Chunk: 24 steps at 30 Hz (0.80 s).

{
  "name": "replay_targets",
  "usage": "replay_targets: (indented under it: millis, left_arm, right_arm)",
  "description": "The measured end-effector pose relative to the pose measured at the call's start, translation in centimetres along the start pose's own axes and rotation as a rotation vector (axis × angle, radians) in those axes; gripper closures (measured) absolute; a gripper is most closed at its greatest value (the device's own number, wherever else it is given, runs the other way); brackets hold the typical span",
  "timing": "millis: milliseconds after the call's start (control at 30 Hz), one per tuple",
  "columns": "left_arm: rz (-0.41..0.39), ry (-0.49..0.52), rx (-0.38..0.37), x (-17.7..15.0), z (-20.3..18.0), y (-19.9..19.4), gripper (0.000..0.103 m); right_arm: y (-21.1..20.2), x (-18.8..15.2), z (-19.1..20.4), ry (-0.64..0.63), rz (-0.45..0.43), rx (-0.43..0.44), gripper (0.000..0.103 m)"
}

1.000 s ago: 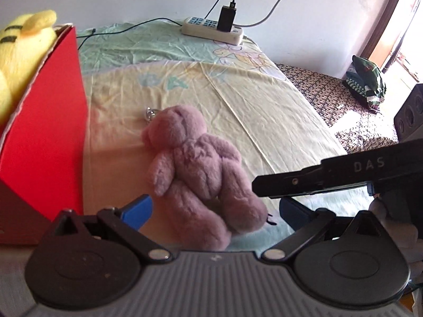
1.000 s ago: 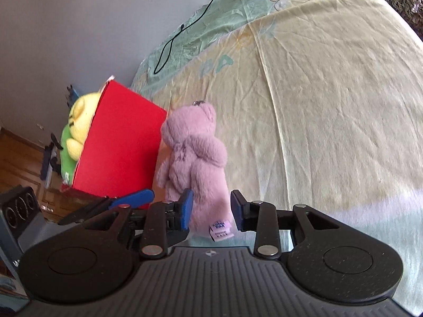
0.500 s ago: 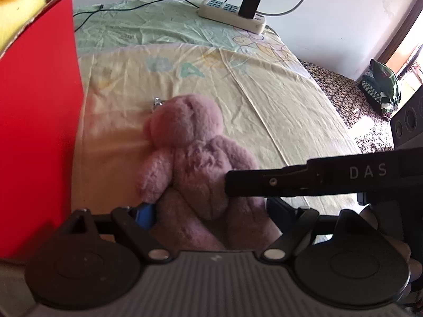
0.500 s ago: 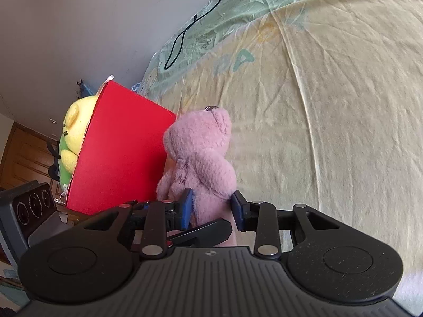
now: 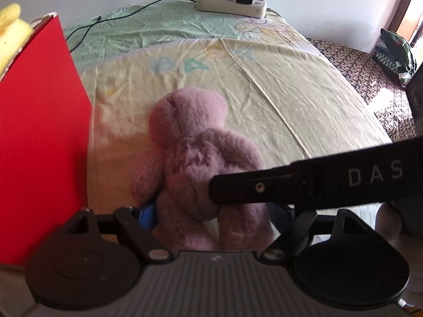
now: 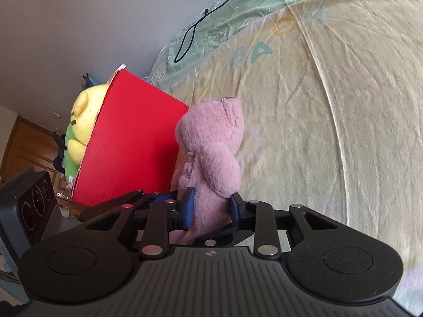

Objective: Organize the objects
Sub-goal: 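Close the right gripper on the pink teddy's body, then lift the pink teddy with the right gripper and carry it over the red box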

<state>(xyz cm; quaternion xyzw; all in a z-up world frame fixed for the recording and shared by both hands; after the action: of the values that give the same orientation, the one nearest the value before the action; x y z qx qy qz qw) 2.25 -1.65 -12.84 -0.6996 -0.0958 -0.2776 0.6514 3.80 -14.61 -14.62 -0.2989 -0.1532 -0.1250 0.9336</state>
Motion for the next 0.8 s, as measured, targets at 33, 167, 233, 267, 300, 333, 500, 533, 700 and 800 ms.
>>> replay_targets:
  millis: [33,167,233,267,300,333,500,533,700,800]
  left_arm:
    - [0.008,0.006,0.003,0.0,-0.1,-0.1,0.022]
    - [0.027,0.026,0.017,-0.4,-0.5,-0.6,0.022]
    - [0.031,0.029,0.014,-0.6,-0.7,-1.0,0.022]
    - [0.033,0.031,0.015,-0.7,-0.8,-1.1,0.022]
    - [0.032,0.033,0.016,-0.8,-0.9,-1.3,0.022]
    - [0.031,0.035,0.017,-0.9,-1.0,-1.6,0.022]
    - [0.007,0.048,-0.004,-1.2,-1.3,-3.2,0.022]
    - [0.002,0.053,-0.004,-1.3,-1.4,-3.5,0.022]
    - [-0.044,0.090,0.014,-1.7,-2.1,-5.9,0.022]
    - [-0.067,0.091,0.017,-2.0,-2.1,-7.3,0.022]
  right_arm:
    - [-0.1,-0.2,0.3,-0.010,0.002,-0.006,0.073]
    - [-0.5,-0.9,0.7,-0.014,0.000,-0.021,0.073]
    - [-0.8,-1.2,0.9,-0.015,0.002,-0.025,0.073]
    - [-1.0,-1.3,0.9,-0.013,0.001,-0.027,0.073]
    - [-1.1,-1.5,1.0,-0.012,-0.001,-0.027,0.073]
    - [-1.2,-1.6,1.2,-0.013,-0.002,-0.028,0.073]
    - [-2.1,-2.0,2.3,-0.032,-0.004,-0.024,0.073]
    - [-2.4,-2.1,2.6,-0.042,-0.003,-0.023,0.073]
    - [-3.7,-2.6,4.3,-0.099,0.000,-0.010,0.073]
    - [-4.3,-3.0,5.5,-0.141,0.003,-0.004,0.073]
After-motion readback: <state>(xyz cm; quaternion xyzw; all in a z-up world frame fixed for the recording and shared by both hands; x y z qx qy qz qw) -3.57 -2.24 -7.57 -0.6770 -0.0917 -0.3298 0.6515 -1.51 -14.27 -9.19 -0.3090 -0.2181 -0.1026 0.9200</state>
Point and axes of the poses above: each gripper's, at about its wrist camera, not at the fingertips, and y roughly the way its jaws point, z to its left, x to its top, the point moved 2 cm from there along y, roughly the way its jaws point, and after that the axes turned 5 degrees about x, right-handed, at the moved point
